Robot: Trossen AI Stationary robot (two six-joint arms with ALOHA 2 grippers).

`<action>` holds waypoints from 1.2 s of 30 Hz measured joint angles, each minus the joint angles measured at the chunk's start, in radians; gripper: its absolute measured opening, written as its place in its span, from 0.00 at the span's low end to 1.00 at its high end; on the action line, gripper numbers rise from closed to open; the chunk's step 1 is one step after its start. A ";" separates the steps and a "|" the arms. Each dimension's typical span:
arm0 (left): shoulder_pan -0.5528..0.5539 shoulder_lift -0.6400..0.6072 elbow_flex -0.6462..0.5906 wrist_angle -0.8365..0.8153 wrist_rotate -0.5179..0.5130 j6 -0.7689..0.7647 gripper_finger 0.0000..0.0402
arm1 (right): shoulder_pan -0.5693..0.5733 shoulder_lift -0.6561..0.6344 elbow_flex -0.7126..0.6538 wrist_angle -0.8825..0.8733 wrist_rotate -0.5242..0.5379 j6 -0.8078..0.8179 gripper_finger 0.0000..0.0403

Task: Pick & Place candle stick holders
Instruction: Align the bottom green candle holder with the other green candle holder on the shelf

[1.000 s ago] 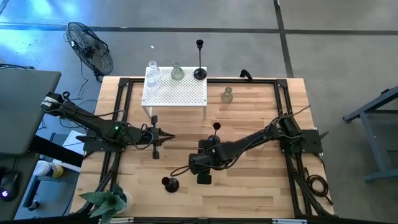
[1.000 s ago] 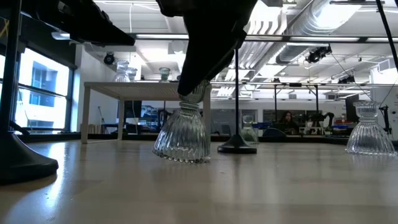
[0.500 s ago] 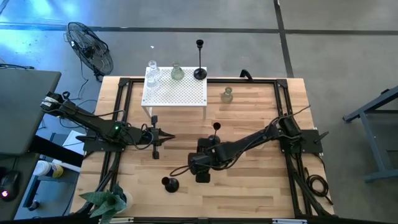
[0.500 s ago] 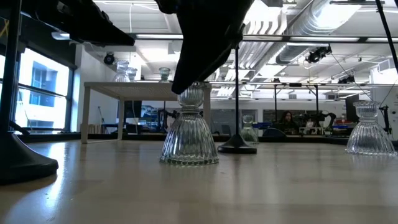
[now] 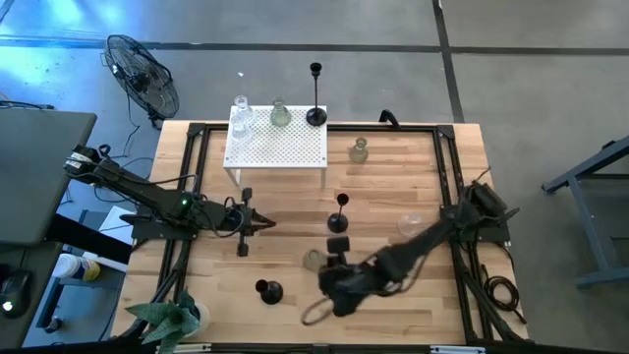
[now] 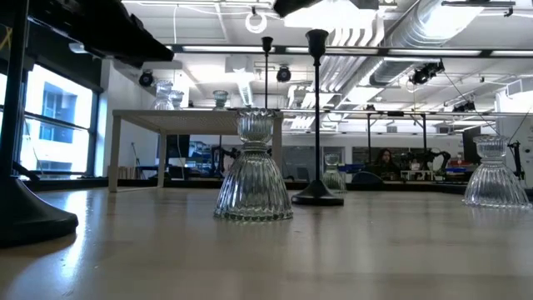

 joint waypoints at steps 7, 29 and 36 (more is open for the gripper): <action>0.000 0.119 0.000 0.065 0.044 -0.085 0.03 | 0.063 -0.141 -0.352 0.418 0.010 0.024 0.04; 0.000 0.667 0.060 0.554 0.197 -0.233 0.33 | 0.092 -0.273 -0.642 0.807 0.063 -0.001 0.01; 0.000 0.733 0.123 0.552 0.207 -0.266 0.62 | 0.092 -0.273 -0.642 0.808 0.061 -0.009 0.00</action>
